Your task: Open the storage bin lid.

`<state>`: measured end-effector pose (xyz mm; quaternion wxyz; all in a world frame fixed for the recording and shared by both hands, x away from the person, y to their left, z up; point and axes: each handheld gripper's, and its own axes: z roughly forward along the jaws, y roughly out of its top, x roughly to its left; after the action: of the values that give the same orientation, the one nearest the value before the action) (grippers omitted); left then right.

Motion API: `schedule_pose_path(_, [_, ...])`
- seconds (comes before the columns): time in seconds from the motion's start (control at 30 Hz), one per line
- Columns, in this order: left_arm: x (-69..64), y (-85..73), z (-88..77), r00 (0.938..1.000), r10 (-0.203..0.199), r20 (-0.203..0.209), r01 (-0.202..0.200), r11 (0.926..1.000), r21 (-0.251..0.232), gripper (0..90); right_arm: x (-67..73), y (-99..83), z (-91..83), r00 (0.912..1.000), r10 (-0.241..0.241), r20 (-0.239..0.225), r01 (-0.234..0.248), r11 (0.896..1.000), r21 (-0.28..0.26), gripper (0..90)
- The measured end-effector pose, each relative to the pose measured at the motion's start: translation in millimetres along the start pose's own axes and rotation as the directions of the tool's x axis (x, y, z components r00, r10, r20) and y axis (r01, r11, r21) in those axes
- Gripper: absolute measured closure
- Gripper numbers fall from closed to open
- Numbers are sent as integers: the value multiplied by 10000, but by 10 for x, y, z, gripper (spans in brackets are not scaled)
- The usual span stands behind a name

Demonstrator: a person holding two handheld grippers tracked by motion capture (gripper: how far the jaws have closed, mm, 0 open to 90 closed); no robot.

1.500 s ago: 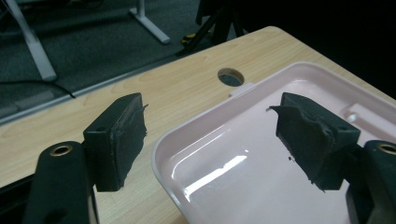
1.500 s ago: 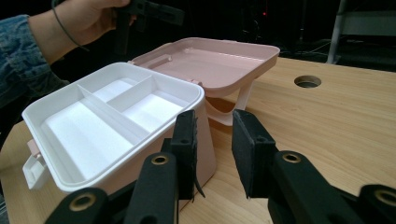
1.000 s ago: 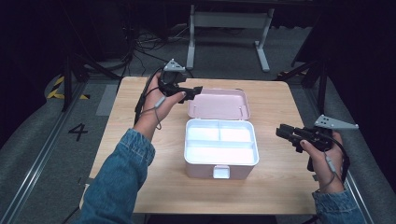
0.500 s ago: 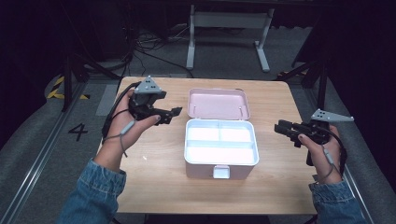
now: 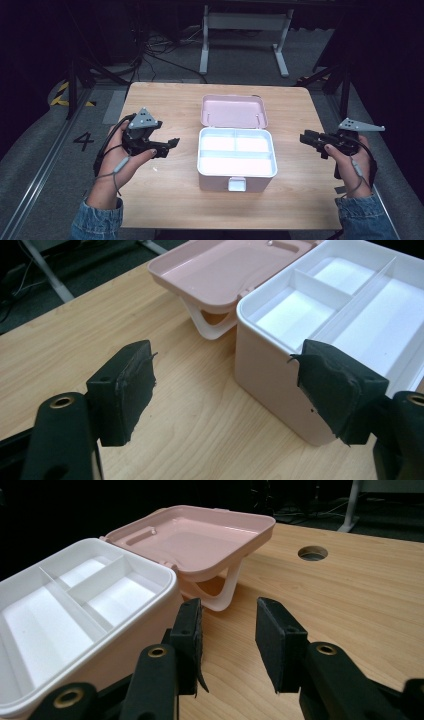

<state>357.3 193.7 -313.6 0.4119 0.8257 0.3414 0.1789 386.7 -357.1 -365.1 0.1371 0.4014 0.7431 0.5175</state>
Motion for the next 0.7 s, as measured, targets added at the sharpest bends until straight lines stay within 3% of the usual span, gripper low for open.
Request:
schedule_pose_path(0.17, [27,-178,-16,9981,-608,80,611,9967,-536,239,-32,-32,-31,9998,71,189,-72,10000,54,638])
schedule_pose_path(0.53, [194,-441,108,9927,-1089,-511,1103,9935,263,244,-91,-106,-15,9987,169,471,-186,9991,369,637])
schedule_pose_path(0.7, [304,-576,174,9846,-1385,-1068,1465,9866,714,244,-117,-129,5,9984,184,534,-212,9984,522,637])
